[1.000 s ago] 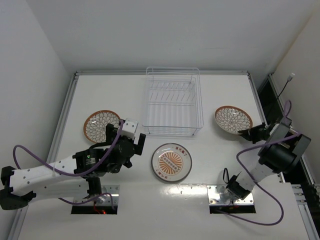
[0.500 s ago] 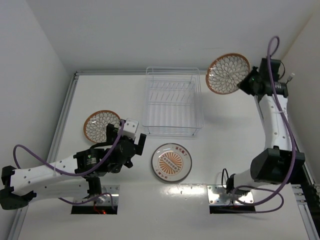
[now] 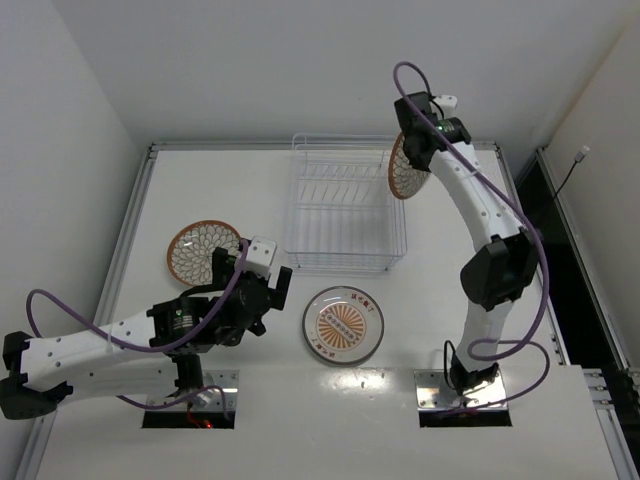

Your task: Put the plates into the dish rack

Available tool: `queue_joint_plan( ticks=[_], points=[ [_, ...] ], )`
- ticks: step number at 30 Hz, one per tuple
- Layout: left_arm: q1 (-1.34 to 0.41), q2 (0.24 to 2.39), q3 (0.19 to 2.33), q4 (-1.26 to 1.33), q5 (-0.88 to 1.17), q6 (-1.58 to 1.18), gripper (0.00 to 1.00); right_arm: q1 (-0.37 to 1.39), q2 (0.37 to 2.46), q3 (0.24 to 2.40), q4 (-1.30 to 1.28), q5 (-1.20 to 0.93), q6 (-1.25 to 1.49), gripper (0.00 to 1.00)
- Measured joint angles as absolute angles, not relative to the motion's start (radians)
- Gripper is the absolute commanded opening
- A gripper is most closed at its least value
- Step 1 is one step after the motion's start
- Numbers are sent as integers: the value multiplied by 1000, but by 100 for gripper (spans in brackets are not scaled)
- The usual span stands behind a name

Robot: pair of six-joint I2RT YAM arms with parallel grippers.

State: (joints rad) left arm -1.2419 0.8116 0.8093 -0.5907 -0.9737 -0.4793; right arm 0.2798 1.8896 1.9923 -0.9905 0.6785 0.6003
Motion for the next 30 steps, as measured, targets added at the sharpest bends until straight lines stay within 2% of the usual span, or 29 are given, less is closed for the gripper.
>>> queue_joint_plan(
  ticks=[12,21,30],
  points=[
    [-1242,812,809,-591,-975,-479,99,407,2026,2086,-1010,941,559,0],
    [-1242,812,809,-591,-976,-479,99,450,2155,2143,-981,1020,544,0],
    [-1242,812,809,-591,-976,-479,99,471,2192,2174,-965,1067,541,0]
  ],
)
